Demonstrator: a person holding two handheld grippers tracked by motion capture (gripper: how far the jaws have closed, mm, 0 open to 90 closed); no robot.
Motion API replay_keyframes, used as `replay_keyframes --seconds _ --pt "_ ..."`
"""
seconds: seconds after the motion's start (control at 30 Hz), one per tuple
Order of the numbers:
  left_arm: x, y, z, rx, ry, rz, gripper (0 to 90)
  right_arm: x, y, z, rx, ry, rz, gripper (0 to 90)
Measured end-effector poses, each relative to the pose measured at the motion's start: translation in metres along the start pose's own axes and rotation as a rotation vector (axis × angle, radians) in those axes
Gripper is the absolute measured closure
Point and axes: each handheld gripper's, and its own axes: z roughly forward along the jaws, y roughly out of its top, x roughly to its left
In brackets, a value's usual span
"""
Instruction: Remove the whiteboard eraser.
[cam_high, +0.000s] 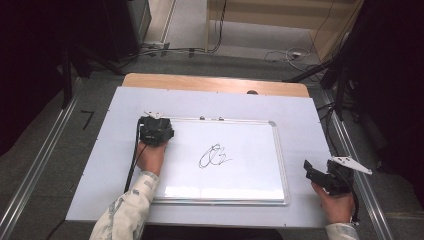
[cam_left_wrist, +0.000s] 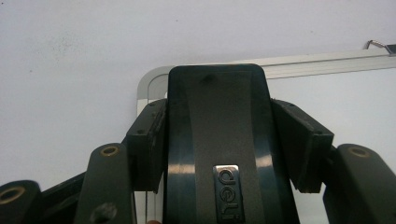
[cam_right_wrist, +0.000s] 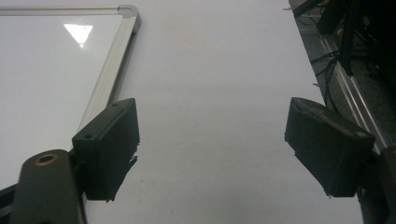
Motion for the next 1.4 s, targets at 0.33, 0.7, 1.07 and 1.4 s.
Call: replay_keyframes --seconds 0.33,0.7,1.07,1.4 --pt "0.001 0.000 -0.001 -0.003 -0.013 0.014 41.0 0.000 0.000 0.000 -0.002 0.002 0.001 16.8" --pt "-0.011 -0.003 -0.007 0.011 -0.074 0.035 41.0 -0.001 0.000 -0.001 -0.004 -0.001 0.005 16.8" --pt "-0.019 -0.002 -0.028 -0.042 -0.133 0.050 41.0 -0.001 0.000 -0.001 -0.004 0.000 0.005 16.8" --pt "-0.026 -0.003 -0.044 -0.073 -0.179 0.047 40.9 0.001 0.001 0.000 -0.003 0.007 0.004 16.9"
